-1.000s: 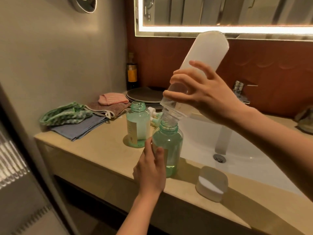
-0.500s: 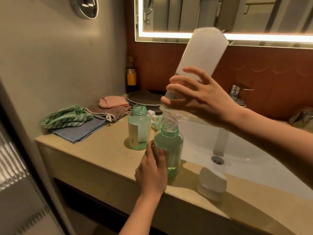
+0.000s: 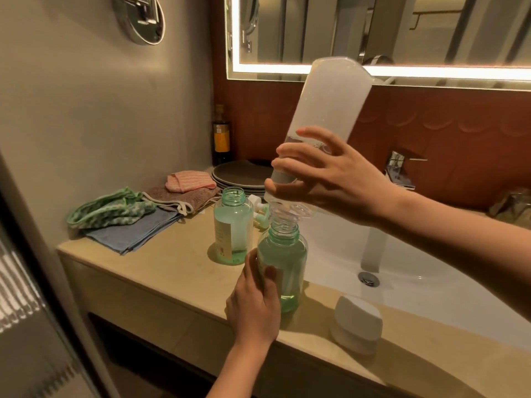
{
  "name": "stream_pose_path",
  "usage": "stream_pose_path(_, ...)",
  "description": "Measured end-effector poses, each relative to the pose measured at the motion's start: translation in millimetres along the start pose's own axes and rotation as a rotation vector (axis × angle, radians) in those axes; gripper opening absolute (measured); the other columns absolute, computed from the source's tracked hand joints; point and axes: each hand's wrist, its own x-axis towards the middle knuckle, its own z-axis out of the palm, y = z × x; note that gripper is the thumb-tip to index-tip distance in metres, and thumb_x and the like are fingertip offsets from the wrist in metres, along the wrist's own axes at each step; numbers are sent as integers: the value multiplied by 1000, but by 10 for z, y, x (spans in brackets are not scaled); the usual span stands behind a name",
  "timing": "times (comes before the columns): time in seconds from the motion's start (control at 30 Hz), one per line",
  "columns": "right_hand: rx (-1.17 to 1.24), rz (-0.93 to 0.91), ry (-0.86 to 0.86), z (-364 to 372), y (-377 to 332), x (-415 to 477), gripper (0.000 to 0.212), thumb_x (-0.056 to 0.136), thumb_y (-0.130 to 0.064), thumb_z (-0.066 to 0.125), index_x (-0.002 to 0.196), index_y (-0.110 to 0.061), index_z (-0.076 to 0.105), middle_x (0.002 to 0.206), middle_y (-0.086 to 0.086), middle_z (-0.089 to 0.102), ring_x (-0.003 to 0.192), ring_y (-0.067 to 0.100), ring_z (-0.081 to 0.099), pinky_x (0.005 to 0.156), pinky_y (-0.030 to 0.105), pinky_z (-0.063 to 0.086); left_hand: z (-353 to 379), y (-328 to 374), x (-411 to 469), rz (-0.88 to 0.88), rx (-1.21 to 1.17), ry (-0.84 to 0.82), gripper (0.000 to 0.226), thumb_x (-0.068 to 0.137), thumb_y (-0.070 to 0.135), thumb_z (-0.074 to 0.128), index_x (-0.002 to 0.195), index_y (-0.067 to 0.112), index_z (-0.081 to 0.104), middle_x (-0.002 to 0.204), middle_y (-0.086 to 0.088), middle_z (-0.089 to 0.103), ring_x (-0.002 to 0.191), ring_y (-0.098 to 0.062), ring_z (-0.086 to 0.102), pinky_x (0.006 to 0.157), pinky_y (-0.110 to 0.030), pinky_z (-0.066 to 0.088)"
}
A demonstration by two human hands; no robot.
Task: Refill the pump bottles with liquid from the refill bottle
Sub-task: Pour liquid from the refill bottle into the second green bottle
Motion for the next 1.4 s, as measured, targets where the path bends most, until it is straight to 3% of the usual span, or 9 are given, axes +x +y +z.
stream_pose_path(0.1,3,18,17,18,-10,-13,36,86,-5,56,118,-21,58,112,11,62,109,30,57,110,42,22,22,-4,-4,8,10,6,101,69,77,-1,142,17,35,130,-9,55,117,-30,52,91,-35,37)
stream_pose_path(0.43,68,63,42,71,-43,-67,33,90,-8,45,120,-21,52,112,12,61,112,29,48,111,42,18,3,33,-7,18,-40,13,113,63,87,-13,142,21,33,132,-3,54,119,-25,51,82,-26,31)
stream_pose_path(0.63,195,304,-63,34,-157,-238,46,84,-8,31,119,-18,59,111,16,61,107,36,56,101,46,23,-30,40,-21,48,-94,-32,102,66,89,-2,140,28,31,128,4,56,114,-20,54,82,-27,36)
stream_pose_path(0.77,283,524,-147,-2,-294,-338,57,72,-1,39,124,-17,55,115,17,57,107,39,51,97,47,27,-83,44,-50,35,-100,-110,94,64,91,26,138,33,25,127,6,55,112,-20,56,89,-40,46)
stream_pose_path(0.87,416,692,-183,-28,-428,-391,70,61,11,40,123,-19,54,112,12,55,105,33,48,91,44,35,-109,54,-61,12,-8,-180,107,58,78,61,142,34,11,138,0,45,123,-24,46,98,-43,42)
stream_pose_path(0.93,530,784,-208,-14,-493,-446,73,61,14,54,124,-21,52,110,9,52,101,28,45,86,37,32,-120,29,-50,-3,-7,-172,109,55,69,73,139,40,9,140,0,42,127,-24,42,102,-44,40)
stream_pose_path(1.13,1135,1084,-103,-53,-594,-542,82,55,-2,79,127,-20,44,113,1,52,102,16,47,85,34,44,-264,-159,24,-62,-16,-157,105,41,74,70,129,47,18,131,2,48,123,-22,45,98,-44,44)
stream_pose_path(1.2,1293,1186,-76,-69,-642,-507,87,54,-7,86,127,-22,41,114,-6,54,102,11,51,83,25,46,-349,-255,82,-83,1,-146,107,40,76,69,129,40,22,127,0,52,119,-23,49,95,-45,46)
stream_pose_path(1.4,1559,1267,-124,-88,-868,-366,94,58,-22,88,132,-29,31,114,-8,54,100,10,58,82,27,53,-543,-500,231,-71,133,-72,105,55,56,78,139,15,30,128,-7,46,122,-24,37,102,-45,37)
